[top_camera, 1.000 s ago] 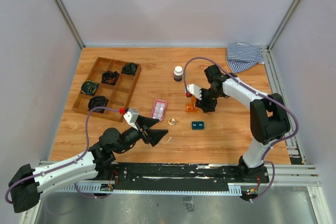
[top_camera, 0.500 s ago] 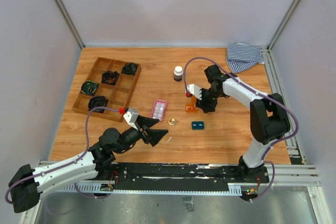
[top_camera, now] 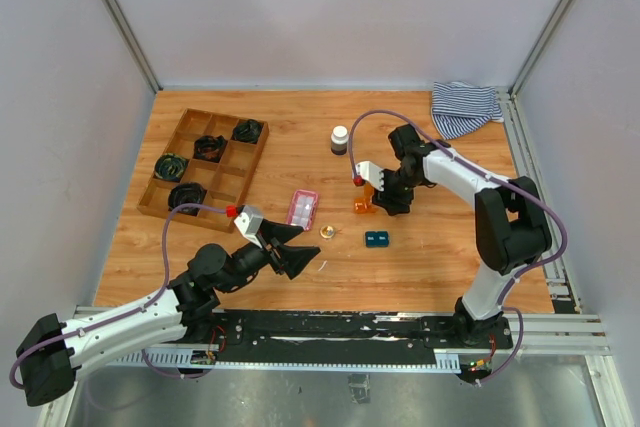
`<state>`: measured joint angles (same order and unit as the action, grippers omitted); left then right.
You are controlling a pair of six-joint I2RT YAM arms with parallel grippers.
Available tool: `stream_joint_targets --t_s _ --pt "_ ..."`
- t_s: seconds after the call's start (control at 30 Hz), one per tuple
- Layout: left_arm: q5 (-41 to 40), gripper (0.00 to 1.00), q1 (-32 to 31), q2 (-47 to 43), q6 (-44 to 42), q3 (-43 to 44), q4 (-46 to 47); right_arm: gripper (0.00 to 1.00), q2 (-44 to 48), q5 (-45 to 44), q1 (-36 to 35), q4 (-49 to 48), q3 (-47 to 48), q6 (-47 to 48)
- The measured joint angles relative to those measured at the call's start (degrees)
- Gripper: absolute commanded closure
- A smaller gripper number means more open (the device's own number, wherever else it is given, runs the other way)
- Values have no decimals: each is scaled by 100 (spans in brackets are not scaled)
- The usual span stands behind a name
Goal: Sort the pills into containers
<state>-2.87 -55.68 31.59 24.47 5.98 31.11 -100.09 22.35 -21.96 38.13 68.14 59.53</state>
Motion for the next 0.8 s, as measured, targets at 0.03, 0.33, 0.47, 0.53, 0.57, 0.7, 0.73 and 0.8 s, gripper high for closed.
stream_joint_targets --t_s 0.03,0.33,0.47,0.53,0.57,0.7,0.73,0.8 --pt "0 16 0 0 0 0 -2 99 -4 11 -2 -2 4 0" --pt "0 16 0 2 0 0 -2 99 -9 101 -4 68 15 7" --pt "4 15 0 0 0 0 0 99 -9 192 -7 114 17 24" --pt "2 16 0 0 0 0 0 99 -9 68 -11 9 -2 -9" --pt "4 15 0 0 0 0 0 99 -13 50 -9 15 9 -17" --pt "4 16 0 0 0 0 0 99 -2 -4 -22 -72 -11 -50" --pt "7 16 0 0 0 0 0 99 -7 -15 -20 -72 -13 -59" --pt "13 16 0 0 0 0 0 99 -11 48 -17 -7 -9 -57"
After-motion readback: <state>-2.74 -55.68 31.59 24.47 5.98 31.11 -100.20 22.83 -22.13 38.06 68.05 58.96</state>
